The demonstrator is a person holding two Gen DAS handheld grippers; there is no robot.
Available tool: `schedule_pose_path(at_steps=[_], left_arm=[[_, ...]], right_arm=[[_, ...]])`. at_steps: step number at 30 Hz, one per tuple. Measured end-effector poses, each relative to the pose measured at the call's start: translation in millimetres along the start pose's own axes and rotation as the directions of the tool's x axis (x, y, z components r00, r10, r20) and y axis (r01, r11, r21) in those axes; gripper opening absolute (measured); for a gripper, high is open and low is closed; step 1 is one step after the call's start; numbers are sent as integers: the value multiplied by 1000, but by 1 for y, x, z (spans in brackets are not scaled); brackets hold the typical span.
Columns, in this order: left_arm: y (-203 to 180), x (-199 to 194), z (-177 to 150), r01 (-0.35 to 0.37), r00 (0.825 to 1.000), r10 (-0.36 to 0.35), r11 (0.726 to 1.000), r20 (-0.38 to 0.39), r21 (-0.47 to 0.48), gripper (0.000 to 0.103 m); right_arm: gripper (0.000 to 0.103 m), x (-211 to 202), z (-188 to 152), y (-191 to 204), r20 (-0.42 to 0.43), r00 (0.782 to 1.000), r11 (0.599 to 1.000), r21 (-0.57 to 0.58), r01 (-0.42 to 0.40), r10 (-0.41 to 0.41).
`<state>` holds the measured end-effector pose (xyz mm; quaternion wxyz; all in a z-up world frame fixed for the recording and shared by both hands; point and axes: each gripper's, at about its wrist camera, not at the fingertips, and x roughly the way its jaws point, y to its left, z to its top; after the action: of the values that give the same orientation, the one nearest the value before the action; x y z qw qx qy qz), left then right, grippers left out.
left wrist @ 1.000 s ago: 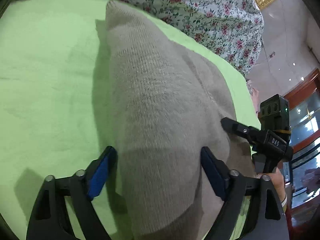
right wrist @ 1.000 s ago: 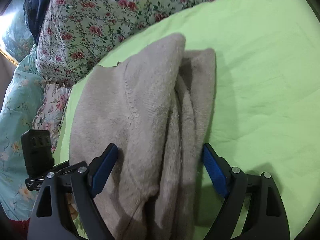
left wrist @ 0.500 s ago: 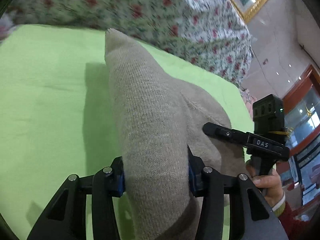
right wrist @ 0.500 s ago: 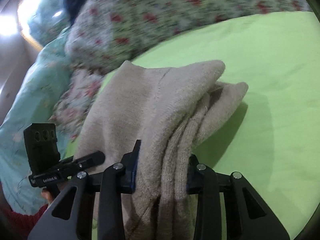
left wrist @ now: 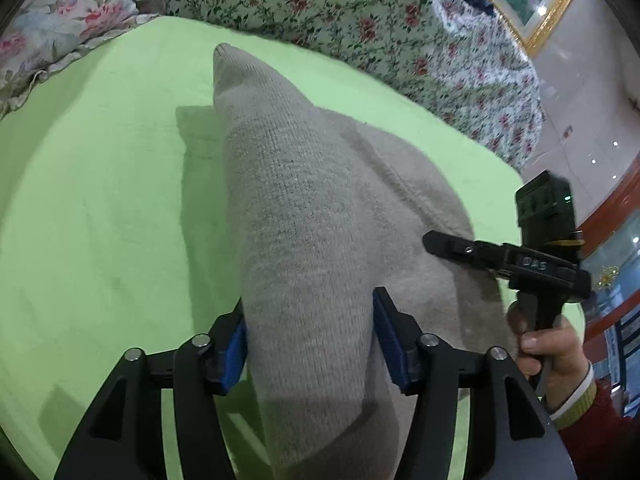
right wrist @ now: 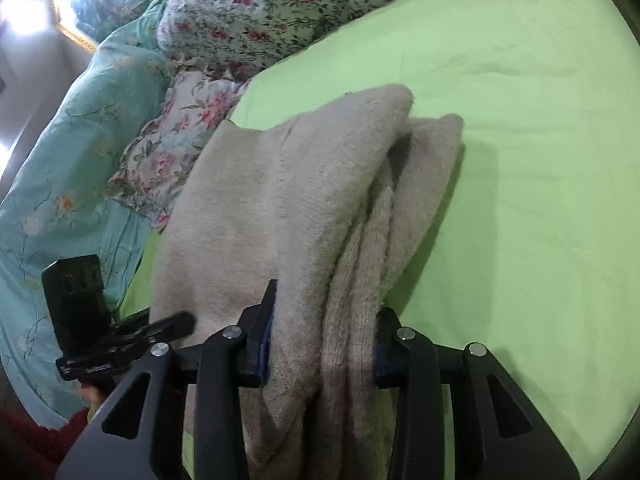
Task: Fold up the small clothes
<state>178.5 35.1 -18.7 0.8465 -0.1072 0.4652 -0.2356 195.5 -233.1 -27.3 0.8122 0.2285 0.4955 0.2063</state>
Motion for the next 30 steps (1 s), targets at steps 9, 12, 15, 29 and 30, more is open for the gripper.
schedule_pose_path(at_steps=[9,12,15,29,30], left_arm=[[20,-43,6,-45,996,48,998,77,-41,67],[26,-54,18,-62,990,69,997,124,-53,67],[23,-46,31,-101,988,106,994,116,-47,65],[-11,9,50,-176,984,174,983,42,50,41],[-13,10,49,-191,981,189,980,37,60,41]], right_arm=[[63,-29,12,14,59,989,990,-18,137,-136],[63,-44,31,15,136,981,990,2,139,-138],[56,-34,52,17,148,979,990,8,140,-140],[8,-19,68,2,150,965,977,43,211,-215],[8,-12,66,-4,126,968,975,57,213,-219]])
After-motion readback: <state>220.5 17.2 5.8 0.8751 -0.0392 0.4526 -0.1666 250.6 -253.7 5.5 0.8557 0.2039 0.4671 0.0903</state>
